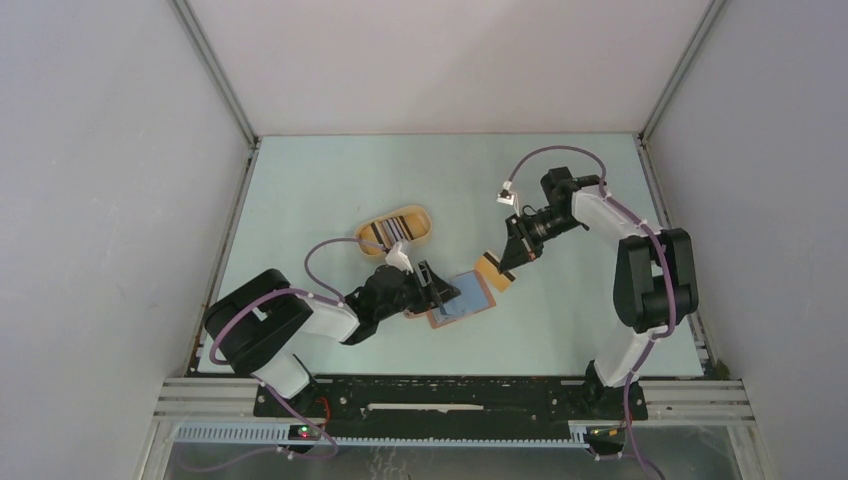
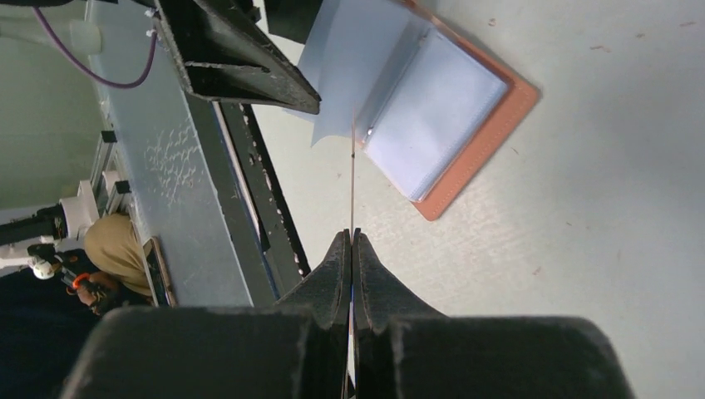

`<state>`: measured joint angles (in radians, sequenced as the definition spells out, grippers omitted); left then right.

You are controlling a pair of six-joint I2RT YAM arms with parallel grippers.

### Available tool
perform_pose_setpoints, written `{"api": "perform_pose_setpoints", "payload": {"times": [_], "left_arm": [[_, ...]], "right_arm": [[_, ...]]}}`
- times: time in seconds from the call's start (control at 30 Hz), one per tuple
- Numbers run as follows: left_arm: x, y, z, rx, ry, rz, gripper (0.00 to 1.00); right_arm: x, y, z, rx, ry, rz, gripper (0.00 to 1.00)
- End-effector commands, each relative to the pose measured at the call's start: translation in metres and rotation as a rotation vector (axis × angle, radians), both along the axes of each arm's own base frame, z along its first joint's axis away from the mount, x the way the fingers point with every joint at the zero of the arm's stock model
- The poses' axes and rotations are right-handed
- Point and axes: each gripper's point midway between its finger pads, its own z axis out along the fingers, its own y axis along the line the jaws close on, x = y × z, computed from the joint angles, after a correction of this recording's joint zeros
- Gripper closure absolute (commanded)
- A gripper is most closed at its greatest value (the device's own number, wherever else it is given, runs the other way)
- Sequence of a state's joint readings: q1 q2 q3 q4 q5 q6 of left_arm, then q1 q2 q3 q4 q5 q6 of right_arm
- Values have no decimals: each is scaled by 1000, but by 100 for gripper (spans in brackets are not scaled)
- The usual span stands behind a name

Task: Put the credit cards into the card holder
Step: Turn over the card slot in the card holder.

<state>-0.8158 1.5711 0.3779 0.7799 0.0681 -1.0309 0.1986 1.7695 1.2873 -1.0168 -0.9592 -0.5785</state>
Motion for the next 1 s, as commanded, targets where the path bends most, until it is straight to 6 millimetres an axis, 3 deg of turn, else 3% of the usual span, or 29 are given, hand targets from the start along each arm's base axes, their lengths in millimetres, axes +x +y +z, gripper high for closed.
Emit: {"api": "perform_pose_setpoints", "payload": {"times": [0.0,0.2,0.97], "left_arm": [[-1,2,1,-9,-10,-7,32],[-1,2,4,-24,-23,-6,32],[3,9,14,-79,-50,19,32]], "right_arm": [[-22,14,16,99,-54,119,100],[-52,35,27,162,-101,273,100],[-69,50,-11,58,-30,347,100]]}}
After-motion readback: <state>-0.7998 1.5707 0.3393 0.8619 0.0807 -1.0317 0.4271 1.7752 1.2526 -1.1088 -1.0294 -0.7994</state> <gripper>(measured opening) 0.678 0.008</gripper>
